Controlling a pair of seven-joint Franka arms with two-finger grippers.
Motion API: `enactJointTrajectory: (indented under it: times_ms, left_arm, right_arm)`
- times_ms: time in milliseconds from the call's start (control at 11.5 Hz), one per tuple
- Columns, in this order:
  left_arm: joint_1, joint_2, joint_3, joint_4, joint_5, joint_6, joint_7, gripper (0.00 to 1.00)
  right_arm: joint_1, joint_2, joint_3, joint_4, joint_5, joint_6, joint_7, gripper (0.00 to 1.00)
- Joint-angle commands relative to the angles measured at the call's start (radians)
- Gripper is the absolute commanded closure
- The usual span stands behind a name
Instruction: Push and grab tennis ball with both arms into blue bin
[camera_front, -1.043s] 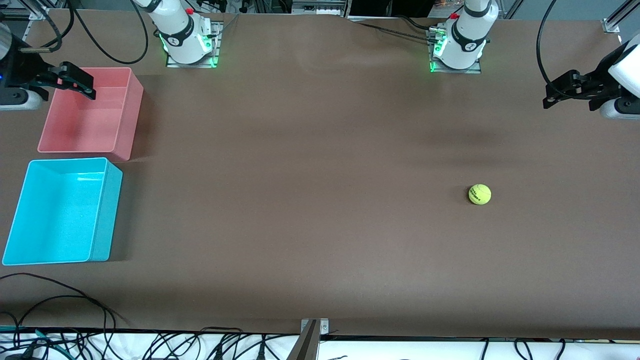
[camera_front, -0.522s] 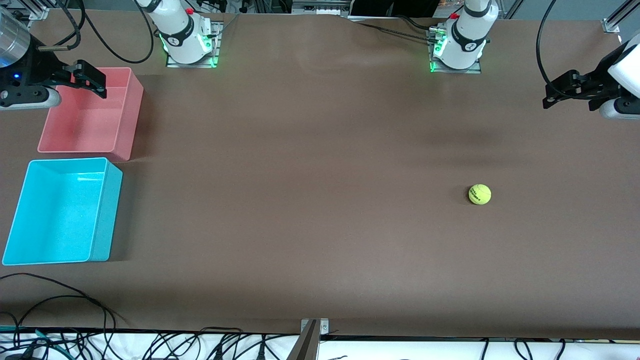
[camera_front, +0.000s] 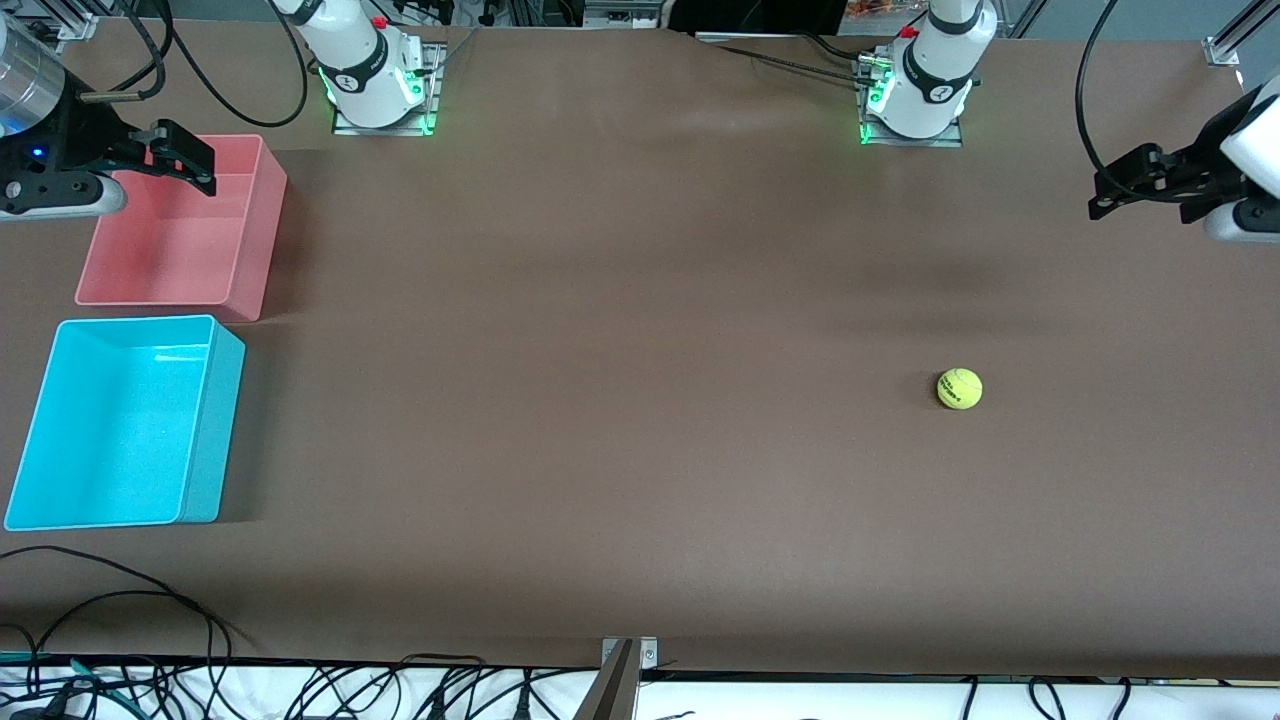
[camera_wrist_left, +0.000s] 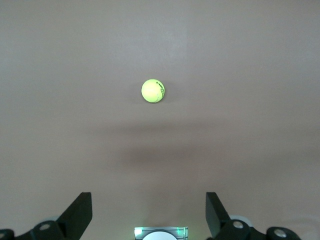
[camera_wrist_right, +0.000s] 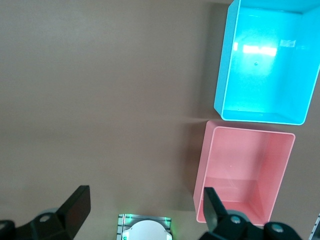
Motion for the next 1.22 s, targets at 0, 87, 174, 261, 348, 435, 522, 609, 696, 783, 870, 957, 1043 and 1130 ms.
enactJointTrajectory:
  times_ms: [0,87,174,261,348,435,522,609,696,783,870,957,1043,1130]
  left_arm:
    - [0.005,0.038,0.002,0.004,-0.009,-0.003,0.005,0.00]
    - [0.005,0.039,0.001,-0.007,-0.015,0.014,0.006,0.00]
    - [0.005,0.039,0.001,-0.038,-0.011,0.066,0.006,0.00]
    - [0.007,0.035,0.002,-0.073,-0.014,0.107,0.006,0.00]
    - [0.009,0.036,0.002,-0.111,-0.014,0.149,0.006,0.00]
    - [0.015,0.038,0.002,-0.143,-0.011,0.190,0.006,0.00]
    - [0.044,0.039,0.001,-0.176,-0.015,0.236,0.008,0.00]
    - [0.067,0.042,0.001,-0.202,-0.021,0.267,0.009,0.00]
    - [0.067,0.053,0.001,-0.219,-0.020,0.269,0.011,0.00]
    - [0.056,0.062,0.002,-0.220,-0.009,0.263,0.000,0.00]
    - [0.055,0.076,0.002,-0.216,-0.008,0.263,0.006,0.00]
    - [0.067,0.093,0.002,-0.211,-0.015,0.258,0.015,0.00]
    - [0.067,0.087,0.001,-0.223,-0.017,0.269,0.011,0.00]
    - [0.058,0.085,0.001,-0.263,-0.014,0.299,0.006,0.00]
  right_arm:
    - [-0.002,0.000,-0.006,0.026,0.006,-0.031,-0.003,0.00]
    - [-0.004,-0.003,-0.011,0.026,0.006,-0.047,-0.003,0.00]
    - [-0.002,-0.003,-0.014,0.026,0.006,-0.057,0.003,0.00]
    - [-0.002,-0.002,-0.011,0.026,0.006,-0.057,0.005,0.00]
    - [-0.002,-0.002,-0.008,0.026,0.011,-0.055,0.008,0.00]
    - [-0.001,0.005,-0.004,0.026,0.014,-0.054,0.008,0.00]
    - [-0.002,0.006,-0.008,0.026,0.017,-0.051,0.008,0.00]
    - [-0.005,0.008,-0.011,0.026,0.020,-0.052,0.008,0.00]
    - [-0.008,0.006,-0.012,0.026,0.037,-0.054,0.008,0.00]
    - [-0.010,0.006,-0.024,0.026,0.054,-0.051,0.010,0.00]
    - [-0.010,0.006,-0.041,0.026,0.078,-0.049,0.008,0.00]
    - [-0.010,0.009,-0.044,0.026,0.094,-0.049,0.008,0.00]
    - [-0.010,0.011,-0.044,0.026,0.095,-0.045,0.008,0.00]
    - [-0.008,0.015,-0.044,0.026,0.097,-0.043,0.008,0.00]
